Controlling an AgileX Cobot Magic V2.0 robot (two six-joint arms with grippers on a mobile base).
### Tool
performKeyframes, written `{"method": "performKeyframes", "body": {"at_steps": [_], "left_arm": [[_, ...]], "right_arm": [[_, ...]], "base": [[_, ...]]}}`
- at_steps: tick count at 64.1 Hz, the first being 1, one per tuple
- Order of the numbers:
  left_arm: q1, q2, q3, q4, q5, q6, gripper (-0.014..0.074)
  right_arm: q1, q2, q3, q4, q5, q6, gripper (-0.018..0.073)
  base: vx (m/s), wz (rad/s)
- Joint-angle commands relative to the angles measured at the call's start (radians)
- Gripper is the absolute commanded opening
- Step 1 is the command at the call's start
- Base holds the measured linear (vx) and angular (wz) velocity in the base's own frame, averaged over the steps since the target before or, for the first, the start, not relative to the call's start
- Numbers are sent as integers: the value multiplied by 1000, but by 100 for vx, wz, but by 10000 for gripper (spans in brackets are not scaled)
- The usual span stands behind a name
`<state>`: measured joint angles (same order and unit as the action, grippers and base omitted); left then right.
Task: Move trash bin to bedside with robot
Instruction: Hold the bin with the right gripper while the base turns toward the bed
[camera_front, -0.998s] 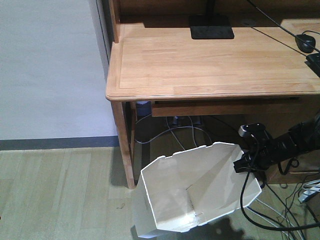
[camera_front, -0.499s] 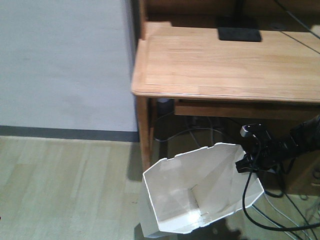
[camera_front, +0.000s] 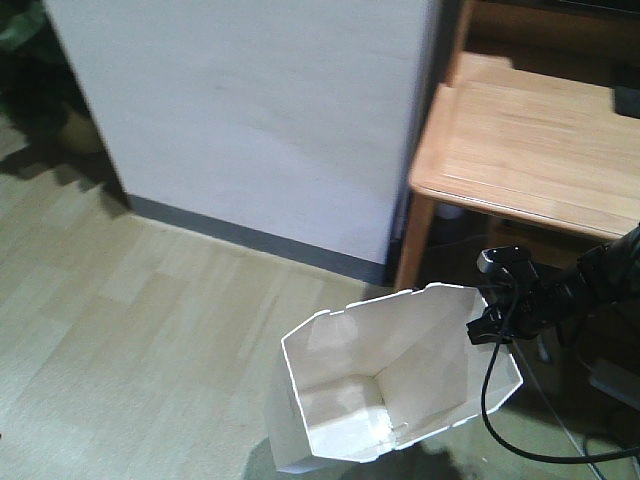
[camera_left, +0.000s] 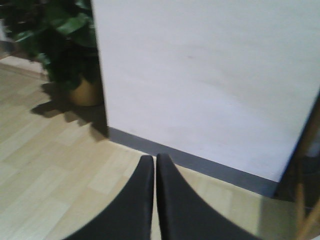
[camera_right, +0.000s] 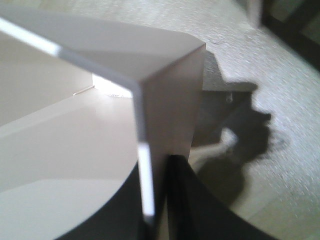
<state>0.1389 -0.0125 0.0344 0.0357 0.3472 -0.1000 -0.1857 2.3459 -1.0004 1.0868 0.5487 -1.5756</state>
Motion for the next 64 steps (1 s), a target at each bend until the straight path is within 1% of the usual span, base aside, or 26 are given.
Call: {"method": "performKeyframes", "body": {"at_steps": [1,28,64], "left_arm": [[-3,-14,3,-2,-66,-4,-6],[-3,-14,3,-2,-66,-4,-6],[-3,-14,3,-2,-66,-4,-6]], "right_arm": [[-3,-75,-11,62,195,18,-5],[-3,-75,-11,62,195,18,-5],[-3,-75,-11,62,195,18,-5]], "base": [[0,61],[5,53],[14,55]]}}
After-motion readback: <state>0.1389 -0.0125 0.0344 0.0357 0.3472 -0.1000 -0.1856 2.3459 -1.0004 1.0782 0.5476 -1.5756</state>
